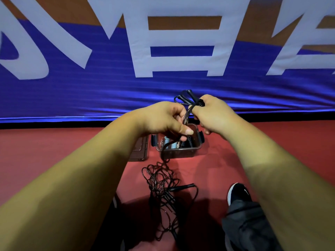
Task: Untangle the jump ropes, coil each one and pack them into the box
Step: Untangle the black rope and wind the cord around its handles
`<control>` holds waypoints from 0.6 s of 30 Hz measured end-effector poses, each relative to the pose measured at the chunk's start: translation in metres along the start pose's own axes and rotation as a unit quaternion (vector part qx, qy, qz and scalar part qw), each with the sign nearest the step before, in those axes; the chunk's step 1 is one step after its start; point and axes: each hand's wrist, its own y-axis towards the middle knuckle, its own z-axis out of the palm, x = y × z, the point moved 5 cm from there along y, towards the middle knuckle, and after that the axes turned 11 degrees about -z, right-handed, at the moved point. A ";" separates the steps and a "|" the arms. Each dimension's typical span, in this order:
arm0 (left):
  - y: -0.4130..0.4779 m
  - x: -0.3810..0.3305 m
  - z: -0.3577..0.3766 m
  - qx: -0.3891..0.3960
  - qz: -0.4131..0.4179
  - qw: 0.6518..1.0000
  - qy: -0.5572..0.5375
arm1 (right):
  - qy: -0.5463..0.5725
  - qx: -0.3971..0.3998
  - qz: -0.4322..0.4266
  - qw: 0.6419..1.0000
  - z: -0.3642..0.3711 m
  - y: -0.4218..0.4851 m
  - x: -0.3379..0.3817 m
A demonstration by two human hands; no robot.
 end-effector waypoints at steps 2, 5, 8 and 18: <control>0.004 0.000 -0.009 -0.084 -0.030 0.989 0.119 | 0.007 -0.007 -0.003 1.000 0.000 0.001 -0.001; 0.010 -0.006 -0.022 -0.262 -0.041 0.891 0.368 | 0.020 -0.014 -0.005 1.000 0.001 0.002 -0.002; 0.011 -0.009 -0.026 -0.343 -0.044 0.859 0.377 | 0.041 -0.026 -0.008 0.999 0.000 0.002 -0.002; 0.002 -0.007 -0.008 0.035 0.010 0.985 -0.169 | 0.139 -0.077 0.027 0.987 -0.002 0.008 -0.014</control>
